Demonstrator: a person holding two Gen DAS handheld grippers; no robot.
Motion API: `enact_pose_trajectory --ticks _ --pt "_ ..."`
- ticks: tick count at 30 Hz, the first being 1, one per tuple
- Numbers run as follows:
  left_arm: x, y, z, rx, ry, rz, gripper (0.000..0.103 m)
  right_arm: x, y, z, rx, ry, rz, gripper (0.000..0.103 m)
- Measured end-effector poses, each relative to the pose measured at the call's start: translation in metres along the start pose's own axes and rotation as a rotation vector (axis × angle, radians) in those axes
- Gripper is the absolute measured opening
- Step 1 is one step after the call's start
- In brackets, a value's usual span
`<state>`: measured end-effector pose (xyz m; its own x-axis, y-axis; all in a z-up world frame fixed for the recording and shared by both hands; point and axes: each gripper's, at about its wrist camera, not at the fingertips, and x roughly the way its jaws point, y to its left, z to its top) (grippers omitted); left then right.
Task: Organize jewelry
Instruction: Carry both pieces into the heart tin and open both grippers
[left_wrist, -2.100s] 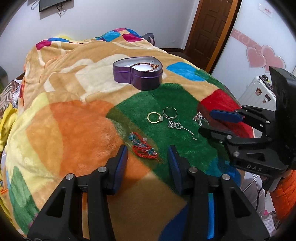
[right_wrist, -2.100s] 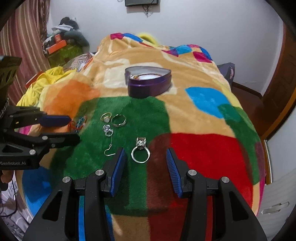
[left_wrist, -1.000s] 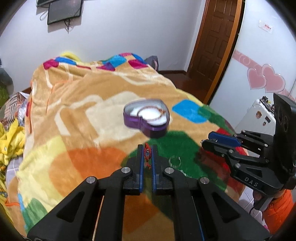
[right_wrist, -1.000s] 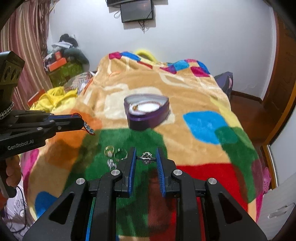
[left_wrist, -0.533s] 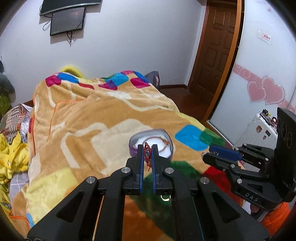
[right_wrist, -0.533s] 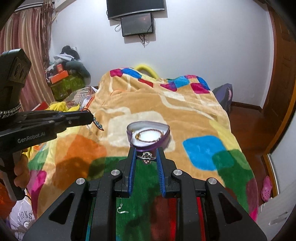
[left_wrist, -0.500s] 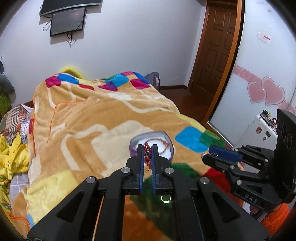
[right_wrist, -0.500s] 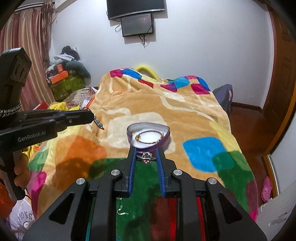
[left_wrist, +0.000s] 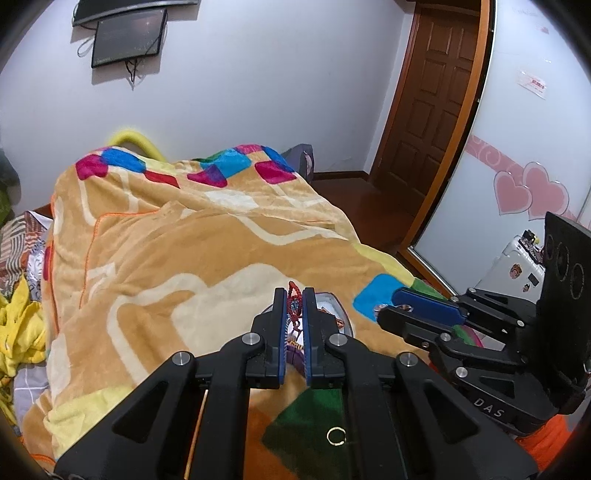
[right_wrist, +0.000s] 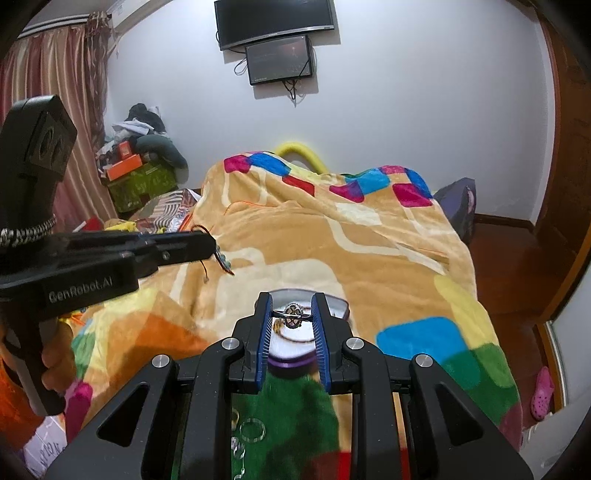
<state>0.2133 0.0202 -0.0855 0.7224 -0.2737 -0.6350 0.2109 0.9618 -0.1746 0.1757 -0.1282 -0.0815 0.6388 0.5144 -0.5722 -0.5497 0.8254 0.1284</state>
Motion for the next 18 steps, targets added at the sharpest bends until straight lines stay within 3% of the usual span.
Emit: enact_pose_trajectory --ticks 18 --pt "0.074 0.019 -0.001 -0.038 0.169 -0.04 0.006 0.059 -0.014 0.001 0.01 0.168 0.026 0.019"
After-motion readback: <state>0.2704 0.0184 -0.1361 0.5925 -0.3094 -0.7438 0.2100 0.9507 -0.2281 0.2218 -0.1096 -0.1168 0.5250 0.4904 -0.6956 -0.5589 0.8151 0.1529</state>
